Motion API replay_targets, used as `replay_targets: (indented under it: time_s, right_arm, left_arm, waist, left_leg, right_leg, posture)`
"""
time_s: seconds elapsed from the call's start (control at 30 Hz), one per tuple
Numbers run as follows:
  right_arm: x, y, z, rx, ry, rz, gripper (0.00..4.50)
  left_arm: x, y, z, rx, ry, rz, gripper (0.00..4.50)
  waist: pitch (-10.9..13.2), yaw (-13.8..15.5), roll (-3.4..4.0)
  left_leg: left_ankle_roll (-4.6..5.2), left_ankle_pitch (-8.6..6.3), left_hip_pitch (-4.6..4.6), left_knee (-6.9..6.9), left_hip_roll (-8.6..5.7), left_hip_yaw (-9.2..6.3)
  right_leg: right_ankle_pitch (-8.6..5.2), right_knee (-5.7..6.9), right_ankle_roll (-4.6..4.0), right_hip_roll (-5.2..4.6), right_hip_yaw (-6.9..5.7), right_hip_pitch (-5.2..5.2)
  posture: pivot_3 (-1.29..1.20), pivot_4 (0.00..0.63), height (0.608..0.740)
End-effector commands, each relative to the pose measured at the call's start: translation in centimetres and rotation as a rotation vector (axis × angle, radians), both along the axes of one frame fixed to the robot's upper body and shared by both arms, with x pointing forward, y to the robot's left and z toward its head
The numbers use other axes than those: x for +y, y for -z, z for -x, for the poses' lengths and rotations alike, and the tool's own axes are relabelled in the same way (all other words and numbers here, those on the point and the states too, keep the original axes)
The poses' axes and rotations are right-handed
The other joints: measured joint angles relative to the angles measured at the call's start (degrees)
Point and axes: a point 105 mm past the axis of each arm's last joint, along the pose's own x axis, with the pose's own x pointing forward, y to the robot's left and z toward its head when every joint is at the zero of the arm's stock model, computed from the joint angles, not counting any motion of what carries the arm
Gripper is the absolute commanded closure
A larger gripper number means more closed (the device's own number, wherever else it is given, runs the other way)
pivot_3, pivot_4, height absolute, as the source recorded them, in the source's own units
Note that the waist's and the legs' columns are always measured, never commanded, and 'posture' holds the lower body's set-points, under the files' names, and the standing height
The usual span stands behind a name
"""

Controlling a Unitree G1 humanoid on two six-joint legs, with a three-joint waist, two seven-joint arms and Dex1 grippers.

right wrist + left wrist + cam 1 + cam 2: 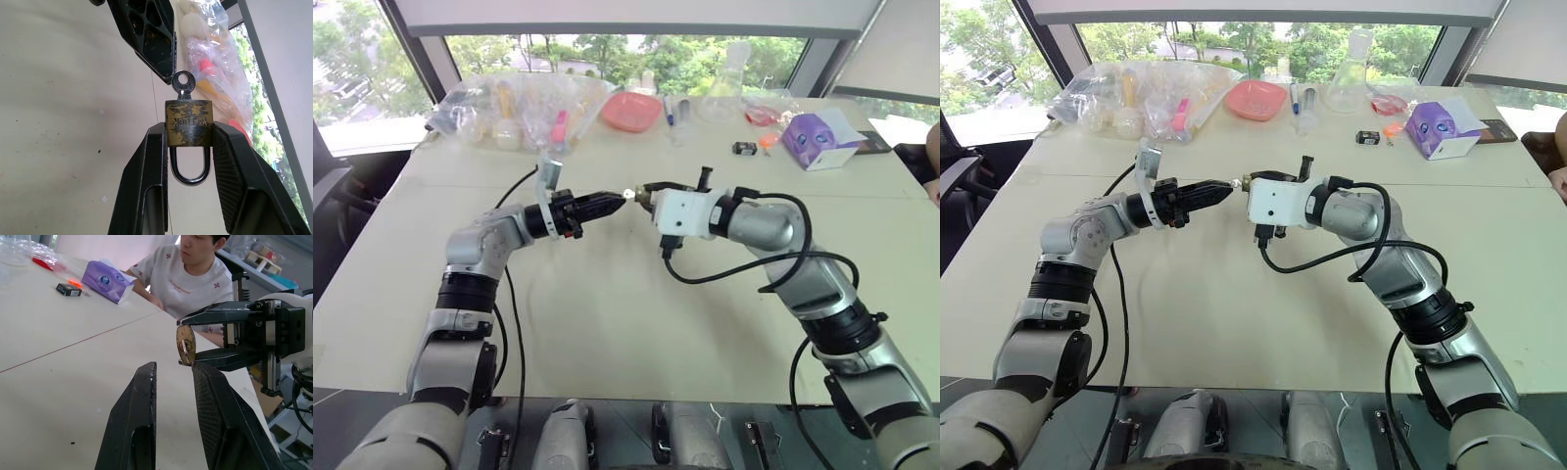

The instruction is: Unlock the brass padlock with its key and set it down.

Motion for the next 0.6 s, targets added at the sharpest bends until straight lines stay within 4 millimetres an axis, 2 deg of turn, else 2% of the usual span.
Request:
replay_targets:
  time_s: [0.03, 0.43, 0.47, 0.53, 0.6]
  right_arm:
    - [-0.3, -1.4, -0.2, -0.052, 0.016, -0.024, 3.83]
    - [0.7, -1.0, 0.6, -0.033, -0.023, -0.037, 3.83]
    - [0.7, -1.0, 0.6, -0.033, -0.024, -0.037, 3.83]
    - [0.7, -0.9, 0.6, -0.032, -0.023, -0.038, 3.83]
    - [0.7, -0.9, 0.6, -0.031, -0.021, -0.037, 3.83]
  left_arm:
    - [0.2, -1.6, 0.5, -0.062, 0.018, 0.007, 3.34]
    - [-1.1, -2.0, -0.1, -0.074, 0.028, 0.025, 3.34]
    - [-1.1, -2.1, -0.1, -0.073, 0.027, 0.029, 3.87]
    - [-1.1, -2.1, -0.1, -0.074, 0.031, 0.034, 4.41]
    - [-1.1, -2.1, -0.1, -0.075, 0.033, 0.033, 4.41]
  waist:
    - [0.00, 0.00, 0.00]
    - [0.00, 0.01, 0.00]
    - [0.00, 0.01, 0.00]
    - [0.00, 0.01, 0.00]
    - [0.00, 0.01, 0.00]
  left_leg:
    - [0.00, 0.00, 0.00, 0.00, 0.00, 0.00]
    - [0.00, 0.00, 0.00, 0.00, 0.00, -0.01]
    - [0.00, 0.00, 0.00, 0.00, 0.00, -0.01]
    - [0.00, 0.00, 0.00, 0.00, 0.00, 0.00]
    - [0.00, 0.00, 0.00, 0.00, 0.00, -0.01]
  right_leg:
    - [0.00, 0.00, 0.00, 0.00, 0.00, 0.00]
    - [0.00, 0.00, 0.00, 0.00, 0.00, 0.00]
    - [0.00, 0.00, 0.00, 0.00, 0.00, 0.00]
    - [0.00, 0.00, 0.00, 0.00, 0.00, 0.00]
    - [0.00, 0.00, 0.00, 0.00, 0.00, 0.00]
  posture:
    - [0.00, 0.150, 0.733]
    - [0.00, 0.150, 0.733]
    - [0.00, 0.150, 0.733]
    - [0.00, 0.150, 0.733]
    - [0.00, 0.150, 0.733]
